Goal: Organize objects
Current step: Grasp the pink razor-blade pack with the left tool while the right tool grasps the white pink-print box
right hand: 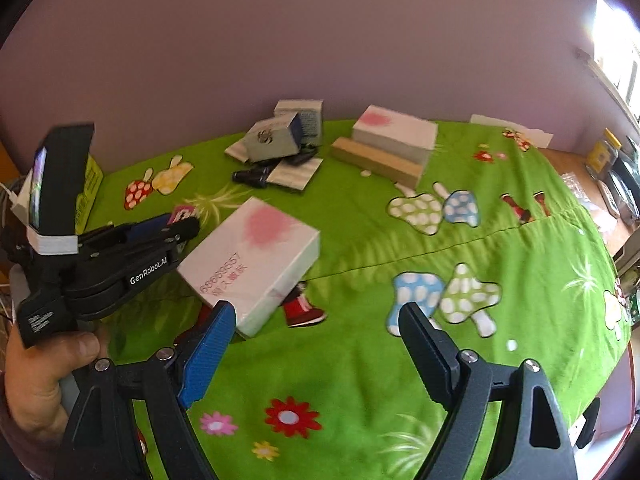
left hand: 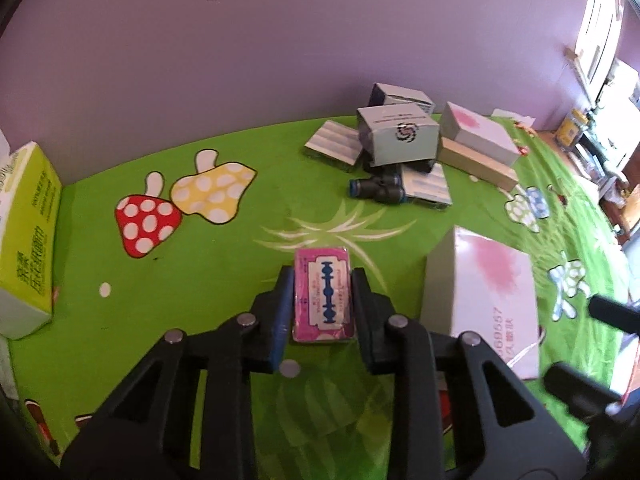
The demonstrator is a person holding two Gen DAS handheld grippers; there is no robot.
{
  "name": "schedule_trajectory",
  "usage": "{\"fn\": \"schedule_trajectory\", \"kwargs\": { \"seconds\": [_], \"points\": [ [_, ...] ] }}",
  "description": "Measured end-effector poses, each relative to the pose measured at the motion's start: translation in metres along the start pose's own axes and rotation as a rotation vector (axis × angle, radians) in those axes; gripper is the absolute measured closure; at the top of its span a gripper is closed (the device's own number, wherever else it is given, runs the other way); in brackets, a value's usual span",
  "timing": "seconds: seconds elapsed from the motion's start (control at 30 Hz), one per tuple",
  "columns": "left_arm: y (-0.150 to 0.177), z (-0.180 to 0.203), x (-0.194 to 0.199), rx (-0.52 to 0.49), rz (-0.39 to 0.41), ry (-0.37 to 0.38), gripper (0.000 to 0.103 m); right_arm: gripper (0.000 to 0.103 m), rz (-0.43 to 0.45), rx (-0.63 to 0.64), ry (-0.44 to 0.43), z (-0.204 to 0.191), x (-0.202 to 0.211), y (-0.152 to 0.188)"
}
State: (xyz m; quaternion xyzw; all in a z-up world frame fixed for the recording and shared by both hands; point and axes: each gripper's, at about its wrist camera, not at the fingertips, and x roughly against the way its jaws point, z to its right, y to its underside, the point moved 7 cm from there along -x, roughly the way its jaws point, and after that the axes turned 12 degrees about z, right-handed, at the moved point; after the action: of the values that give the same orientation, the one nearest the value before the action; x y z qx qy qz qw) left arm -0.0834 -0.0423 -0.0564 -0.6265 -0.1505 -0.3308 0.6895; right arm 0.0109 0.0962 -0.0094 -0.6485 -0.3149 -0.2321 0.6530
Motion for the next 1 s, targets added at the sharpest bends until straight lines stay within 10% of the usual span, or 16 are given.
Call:
{"fn": "schedule_trajectory", "kwargs": {
  "seconds": [0.57, 1.0],
  "points": [
    [-0.010, -0.020, 0.016, 0.129, 0.072, 0.024, 0.071, 0.018, -0.065, -0.289, -0.037, -0.019, -0.033, -0.022],
    [-0.018, -0.031, 0.026, 0.225, 0.118, 0.066, 0.071, 0.018, -0.038, -0.239, 0.073, -0.020, -0.052, -0.027]
  ]
}}
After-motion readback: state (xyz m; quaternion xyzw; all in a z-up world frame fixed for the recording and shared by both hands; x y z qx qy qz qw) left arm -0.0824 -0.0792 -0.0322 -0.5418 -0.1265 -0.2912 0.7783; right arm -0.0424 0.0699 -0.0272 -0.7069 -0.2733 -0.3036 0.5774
